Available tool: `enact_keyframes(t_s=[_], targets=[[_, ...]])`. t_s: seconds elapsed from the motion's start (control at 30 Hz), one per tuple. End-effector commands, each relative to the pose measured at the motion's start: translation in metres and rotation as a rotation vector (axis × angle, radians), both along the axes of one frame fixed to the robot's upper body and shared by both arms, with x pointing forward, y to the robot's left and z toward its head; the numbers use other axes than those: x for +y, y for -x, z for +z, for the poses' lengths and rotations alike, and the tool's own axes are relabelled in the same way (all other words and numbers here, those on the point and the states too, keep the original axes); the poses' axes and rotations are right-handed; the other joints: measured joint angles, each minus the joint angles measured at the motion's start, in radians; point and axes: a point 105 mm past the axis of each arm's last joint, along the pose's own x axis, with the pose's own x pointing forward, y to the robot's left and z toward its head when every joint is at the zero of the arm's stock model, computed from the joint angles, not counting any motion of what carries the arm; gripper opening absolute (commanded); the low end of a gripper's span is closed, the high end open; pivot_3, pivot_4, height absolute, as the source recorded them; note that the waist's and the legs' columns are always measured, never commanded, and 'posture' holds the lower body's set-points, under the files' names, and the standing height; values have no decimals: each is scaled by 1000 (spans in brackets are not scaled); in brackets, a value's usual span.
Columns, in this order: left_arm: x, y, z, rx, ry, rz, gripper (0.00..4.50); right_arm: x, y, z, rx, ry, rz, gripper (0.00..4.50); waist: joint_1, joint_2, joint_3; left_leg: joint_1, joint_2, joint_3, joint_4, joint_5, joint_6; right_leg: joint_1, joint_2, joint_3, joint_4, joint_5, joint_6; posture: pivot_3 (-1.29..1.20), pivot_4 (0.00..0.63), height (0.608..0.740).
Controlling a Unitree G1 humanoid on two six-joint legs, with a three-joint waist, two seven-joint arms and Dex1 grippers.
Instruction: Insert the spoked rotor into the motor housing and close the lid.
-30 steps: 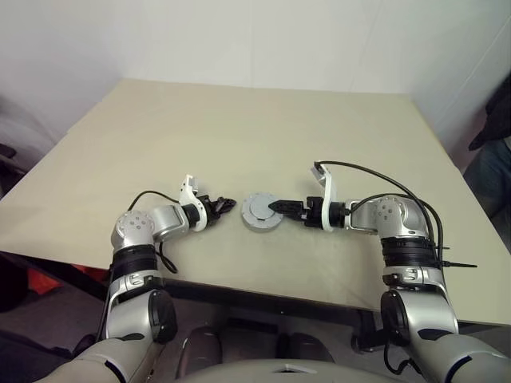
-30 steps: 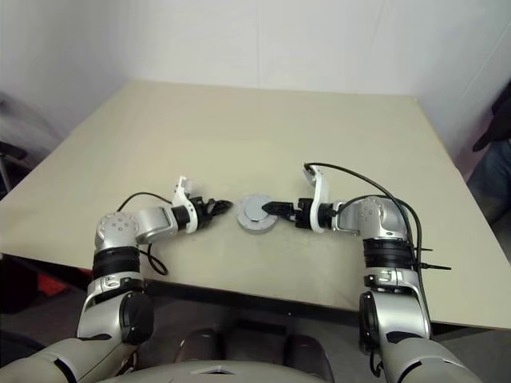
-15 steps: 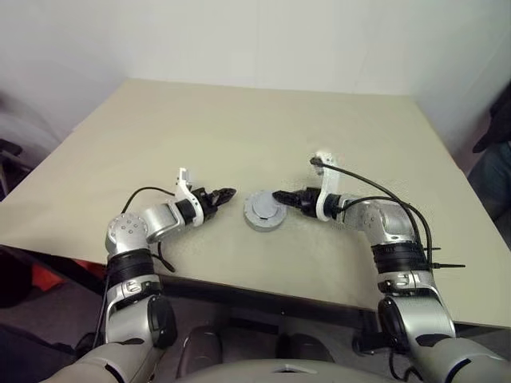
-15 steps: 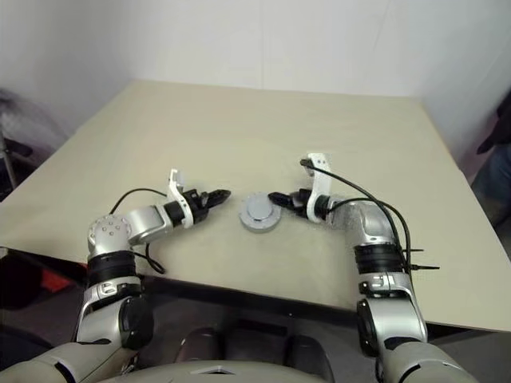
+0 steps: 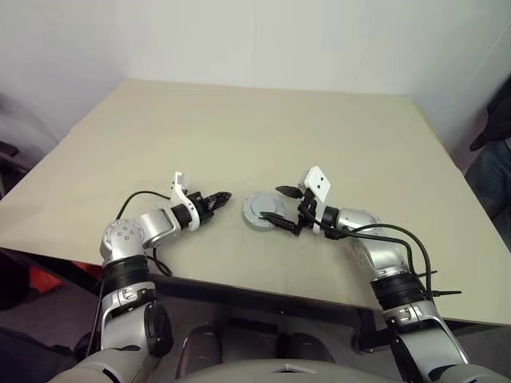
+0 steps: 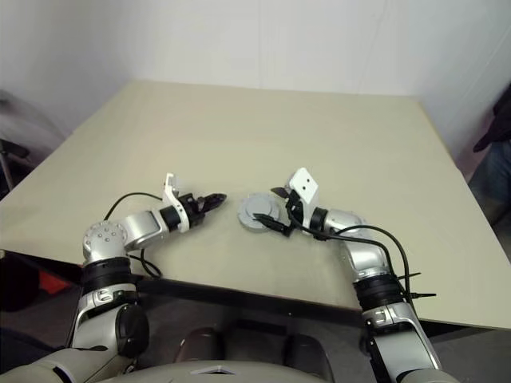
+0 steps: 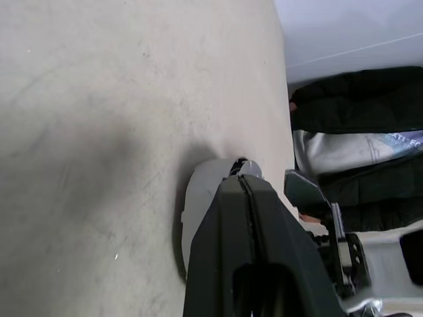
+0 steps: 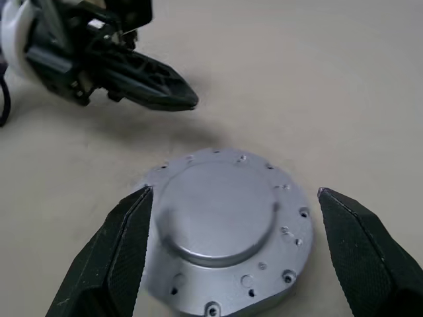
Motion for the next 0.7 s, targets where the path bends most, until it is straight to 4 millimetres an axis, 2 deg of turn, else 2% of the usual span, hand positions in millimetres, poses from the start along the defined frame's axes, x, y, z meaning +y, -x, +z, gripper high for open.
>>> enact_keyframes(t_s=[0.03, 0.63, 0.7], targets=[[3, -2, 11, -52, -2, 7, 0, 6, -1, 11, -73, 3, 33, 4476, 0, 0, 0, 0, 0, 0, 0, 0, 0, 0, 0, 0, 0, -1, 1, 0, 0, 740], [12, -5, 13, -61, -13, 40, 0, 13, -9, -9, -13, 22, -1, 4476, -1, 0, 0, 0, 0, 0, 1, 0, 1, 0, 0, 0, 1, 0, -1, 0, 0, 740], [14, -5, 13, -61, -14, 47, 0, 12, -10, -8, -16, 23, -4, 4114, -1, 0, 0, 0, 0, -1, 1, 0, 1, 0, 0, 0, 2, 0, -1, 0, 0, 740]])
